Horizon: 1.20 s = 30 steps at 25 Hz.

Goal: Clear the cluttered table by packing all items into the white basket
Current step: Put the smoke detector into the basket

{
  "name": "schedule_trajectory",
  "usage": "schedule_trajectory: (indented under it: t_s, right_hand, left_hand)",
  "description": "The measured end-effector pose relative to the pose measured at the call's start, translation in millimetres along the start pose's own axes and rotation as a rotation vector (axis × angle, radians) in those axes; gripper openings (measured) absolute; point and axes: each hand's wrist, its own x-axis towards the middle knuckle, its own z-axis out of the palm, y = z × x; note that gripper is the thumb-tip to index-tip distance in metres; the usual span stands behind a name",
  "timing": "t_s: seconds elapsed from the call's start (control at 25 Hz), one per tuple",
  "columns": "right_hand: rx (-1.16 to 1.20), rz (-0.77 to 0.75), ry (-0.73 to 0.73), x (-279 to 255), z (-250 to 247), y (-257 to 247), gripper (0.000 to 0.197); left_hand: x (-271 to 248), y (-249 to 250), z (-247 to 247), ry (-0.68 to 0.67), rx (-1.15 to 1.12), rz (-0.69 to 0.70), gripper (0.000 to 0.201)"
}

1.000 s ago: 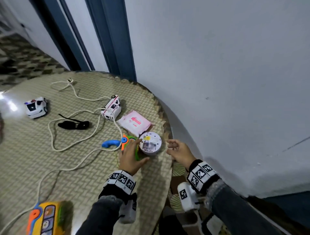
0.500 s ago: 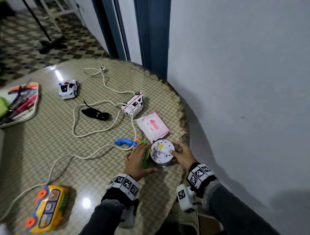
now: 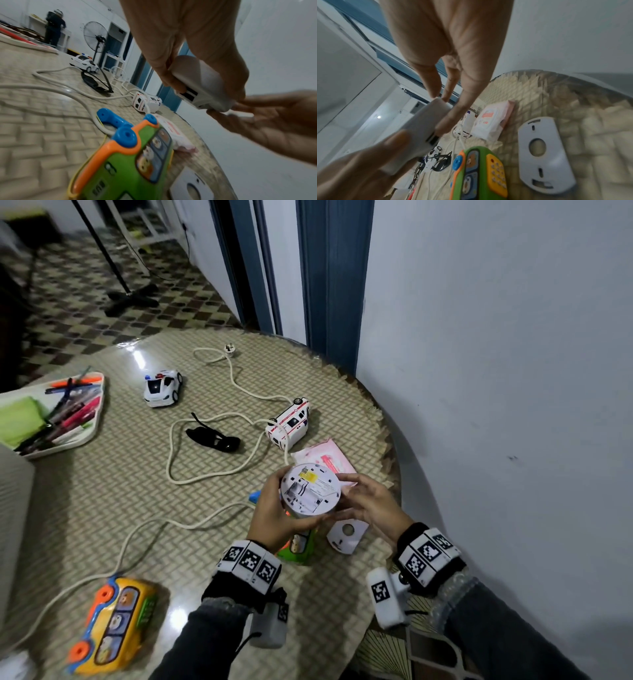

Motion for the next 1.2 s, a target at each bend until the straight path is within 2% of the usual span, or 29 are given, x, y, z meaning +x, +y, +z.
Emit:
schedule_trajectory:
  t_s: [0.08, 0.12, 0.2, 0.24, 0.32, 0.4, 0.44, 0.52, 0.56, 0.68, 0.72, 0.76, 0.84, 0.88, 0.92, 1.04, 1.12, 1.2]
  right_hand:
    - [-0.316, -0.07, -0.048, 6.5, -8.2, 10.9, 0.029]
    - [-0.575, -0.081, -0.107, 8.8, -14.1, 20.2, 0.035]
    - [-1.236, 0.033, -0.295, 11.8, -25.2, 45.0, 0.04]
    - [-1.478, 0.065, -0.346, 12.5, -30.2, 56.5, 0.046]
    - [-1.677, 0.092, -0.295, 6.0, -34.2, 69.0, 0.052]
    - [-1.633, 0.135, -0.189, 1.2, -35.4, 76.2, 0.057]
    - [-1.582, 0.186, -0.176, -3.4, -32.9, 73.6, 0.068]
    - [-1.486, 0.287, -0.161, -3.2, -39.7, 81.0, 0.102]
    - [-1.436, 0.269, -0.125, 1.9, -44.5, 85.3, 0.113]
    - [-1.316, 0.203, 0.021, 4.5, -46.8, 84.7, 0.114]
    - [-1.325, 0.192, 0.016, -6.4, -26.7, 59.7, 0.12]
    - [-1.218, 0.142, 0.024, -11.5, -15.0, 42.5, 0.117]
    - [-0.967, -0.041, 0.093, -24.6, 22.3, -5.3, 0.093]
    - [-0.865, -0.11, 0.099, -29.6, 43.6, -30.4, 0.092]
    - [-0.769, -0.193, 0.079, -28.3, 63.2, -52.1, 0.09]
    - [-0.473, -0.514, 0.029, -27.1, 119.6, -118.4, 0.062]
    - [-0.391, -0.725, 0.008, -29.8, 151.9, -164.8, 0.061]
    - [-0.345, -0.863, -0.05, -36.7, 177.6, -202.3, 0.067]
  left_hand:
    - [-0.5, 1.0, -17.8, 0.023, -0.016, 0.028, 0.09]
    - [-1.8, 1.4, -26.1, 0.025, -0.021, 0.04, 0.091]
    - [-4.6, 6.4, -41.2, 0.023, -0.05, 0.055, 0.091]
    - [-5.2, 10.9, -50.1, 0.027, -0.059, 0.075, 0.092]
    - [-5.8, 23.2, -69.3, 0.042, -0.055, 0.119, 0.098]
    - [-6.7, 37.5, -90.3, 0.078, -0.078, 0.15, 0.099]
    - [-7.8, 45.1, -100.8, 0.096, -0.09, 0.17, 0.097]
    - [-6.9, 57.7, -118.6, 0.106, -0.089, 0.198, 0.096]
    - [-6.5, 64.0, -128.8, 0.114, -0.081, 0.21, 0.098]
    - [-7.2, 82.6, -161.8, 0.15, -0.076, 0.248, 0.1]
    - [-8.0, 88.8, -172.9, 0.161, -0.079, 0.267, 0.099]
    - [-9.5, 95.1, -183.3, 0.173, -0.073, 0.29, 0.099]
    - [-11.9, 109.7, -201.8, 0.189, -0.063, 0.339, 0.096]
    - [-11.8, 116.9, -207.8, 0.184, -0.058, 0.36, 0.094]
    - [-12.3, 126.4, -215.5, 0.179, -0.047, 0.39, 0.093]
    - [-14.6, 156.0, -236.5, 0.17, 0.001, 0.475, 0.093]
    - [-17.5, 174.0, -249.8, 0.196, 0.044, 0.539, 0.095]
    - [-19.5, 187.6, -260.7, 0.209, 0.08, 0.579, 0.097]
